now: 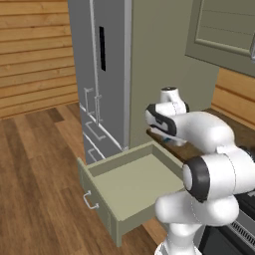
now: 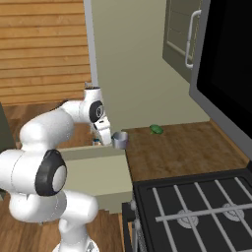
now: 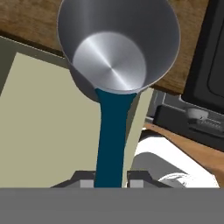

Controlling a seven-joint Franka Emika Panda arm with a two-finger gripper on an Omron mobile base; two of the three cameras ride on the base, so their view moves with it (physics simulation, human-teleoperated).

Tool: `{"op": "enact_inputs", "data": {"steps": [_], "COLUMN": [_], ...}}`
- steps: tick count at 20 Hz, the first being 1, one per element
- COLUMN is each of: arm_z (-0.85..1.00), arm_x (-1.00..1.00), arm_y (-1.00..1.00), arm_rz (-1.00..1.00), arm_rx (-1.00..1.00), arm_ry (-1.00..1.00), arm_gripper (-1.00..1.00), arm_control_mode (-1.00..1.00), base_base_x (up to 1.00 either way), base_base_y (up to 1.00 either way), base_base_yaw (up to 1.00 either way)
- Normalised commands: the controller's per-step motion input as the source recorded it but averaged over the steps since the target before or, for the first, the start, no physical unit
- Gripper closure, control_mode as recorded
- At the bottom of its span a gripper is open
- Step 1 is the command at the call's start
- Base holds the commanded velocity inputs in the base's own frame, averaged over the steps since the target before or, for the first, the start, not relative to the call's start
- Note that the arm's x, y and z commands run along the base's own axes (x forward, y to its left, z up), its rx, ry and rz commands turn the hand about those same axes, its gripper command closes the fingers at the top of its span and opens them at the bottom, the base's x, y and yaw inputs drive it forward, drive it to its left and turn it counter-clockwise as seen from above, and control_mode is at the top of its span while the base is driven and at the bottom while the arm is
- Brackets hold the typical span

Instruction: Pick the measuring cup from the drawer and place it on the counter.

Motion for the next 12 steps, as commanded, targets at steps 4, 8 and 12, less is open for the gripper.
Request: {"op": "enact_inputs", "data": {"steps": [4, 8, 12], "arm_z": [0.00, -0.34, -0.40], "arm_x": [0.60, 0.22, 0.22], "arm_y": [-1.00, -0.89, -0.52], "arm_rz": [0.10, 0.06, 0.04], "arm_rx": [0.00, 0.01, 0.00], "arm_ry": [0.01, -0.02, -0.05], "arm_gripper": [1.00, 1.00, 1.00], "arm_control_mode": [-1.00, -1.00, -1.00], "base_base_x": [0.00, 0.00, 0.00], "base_base_y": [0.00, 0.00, 0.00], "base_base_yaw": [0.00, 0.00, 0.00]}}
